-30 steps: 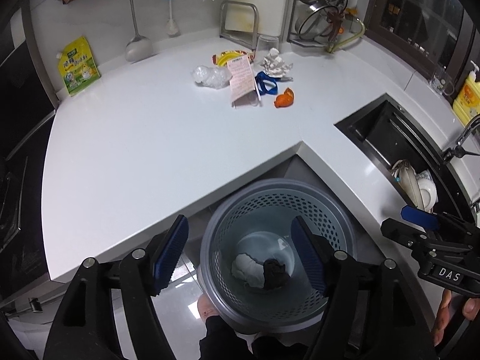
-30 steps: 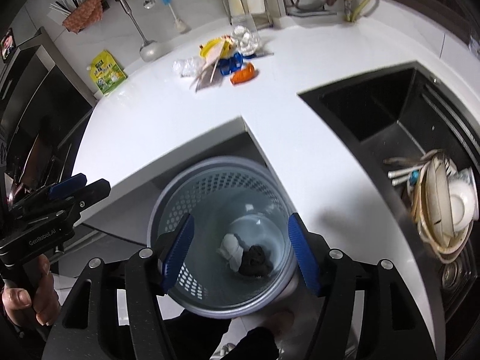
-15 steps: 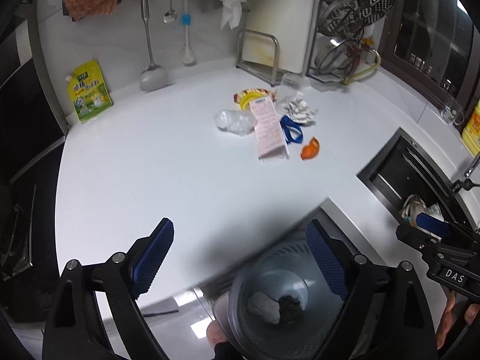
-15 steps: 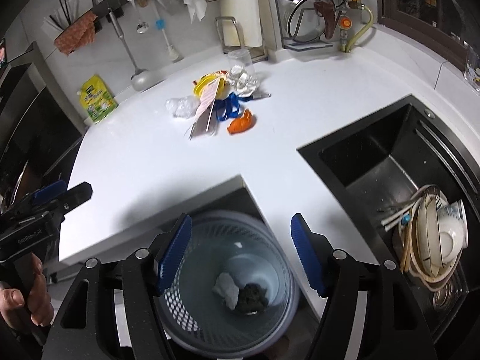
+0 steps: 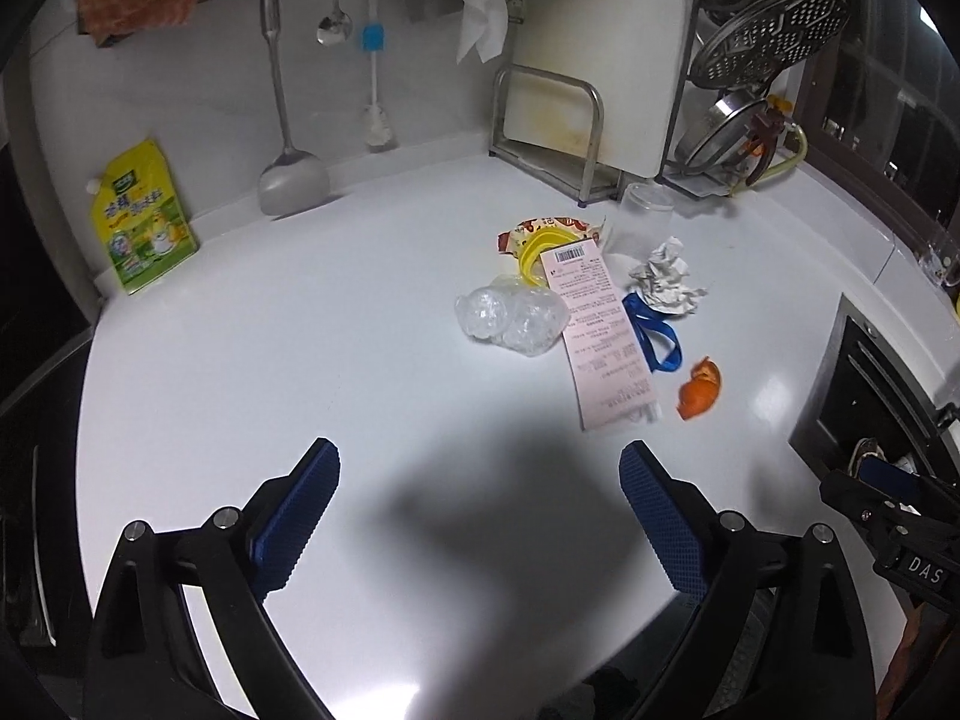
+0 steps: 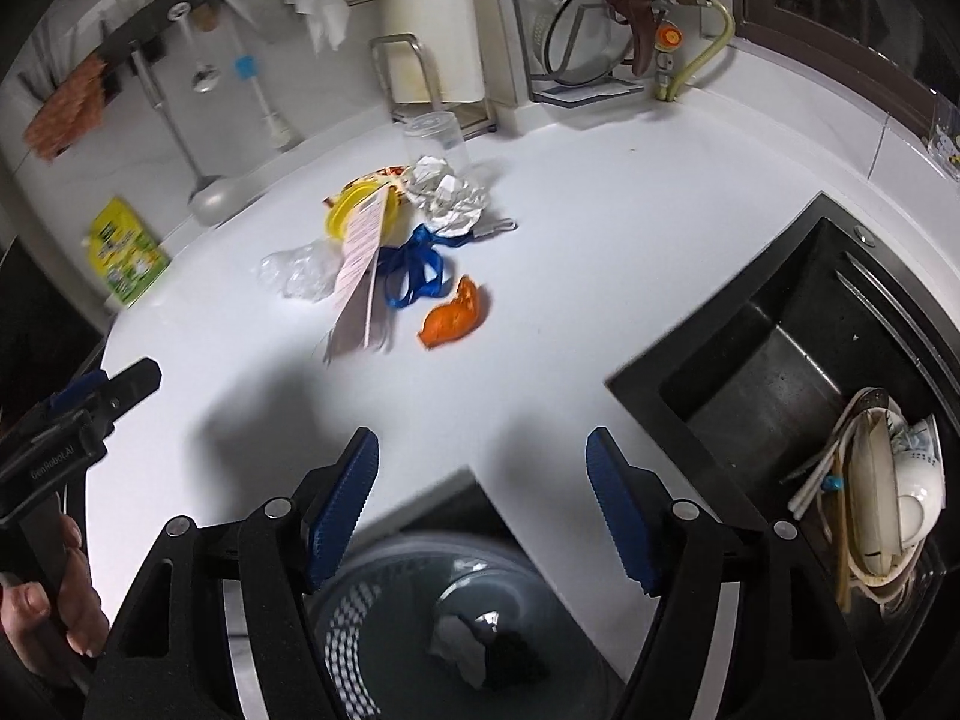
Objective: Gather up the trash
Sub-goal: 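Move both tools back toward the remaining trash pile, then grasp the orange peel with the right tool while the left tool grasps the plastic bag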
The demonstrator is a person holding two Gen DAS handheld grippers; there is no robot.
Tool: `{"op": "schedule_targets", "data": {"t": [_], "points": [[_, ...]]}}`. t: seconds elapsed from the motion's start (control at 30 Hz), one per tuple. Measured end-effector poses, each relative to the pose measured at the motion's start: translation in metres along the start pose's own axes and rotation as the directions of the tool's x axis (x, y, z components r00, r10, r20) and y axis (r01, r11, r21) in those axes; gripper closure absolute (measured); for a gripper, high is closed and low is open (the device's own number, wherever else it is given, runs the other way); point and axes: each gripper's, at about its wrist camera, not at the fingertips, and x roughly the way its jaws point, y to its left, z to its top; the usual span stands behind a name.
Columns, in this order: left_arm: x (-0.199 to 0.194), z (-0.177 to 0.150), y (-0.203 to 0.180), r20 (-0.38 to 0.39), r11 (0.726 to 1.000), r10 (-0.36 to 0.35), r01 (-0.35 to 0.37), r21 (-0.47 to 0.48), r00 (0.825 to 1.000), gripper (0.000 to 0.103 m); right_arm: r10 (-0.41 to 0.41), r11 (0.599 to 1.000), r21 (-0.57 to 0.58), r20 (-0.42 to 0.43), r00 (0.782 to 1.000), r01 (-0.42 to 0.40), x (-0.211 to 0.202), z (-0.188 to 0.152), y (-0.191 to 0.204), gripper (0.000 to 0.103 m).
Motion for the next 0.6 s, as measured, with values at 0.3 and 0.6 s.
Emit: {"op": "schedule_targets", "data": {"t": [0.3, 0.6], "points": [[0.06, 0.029, 0.01, 0.006, 0.997, -0.056, 0.056, 0.051, 0.998, 0.01, -0.045, 0.997, 0.059, 0.013, 0.999, 0.044, 0.054, 0.025, 0.013, 0.034], [0.101, 0.037, 0.009, 0.01, 0.99, -0.118, 0.117, 0.082, 0.993, 0.01, -0.09, 0.991, 0.105, 0.027, 0.996, 0.086, 0.091, 0.034, 0.019, 0.034]]}}
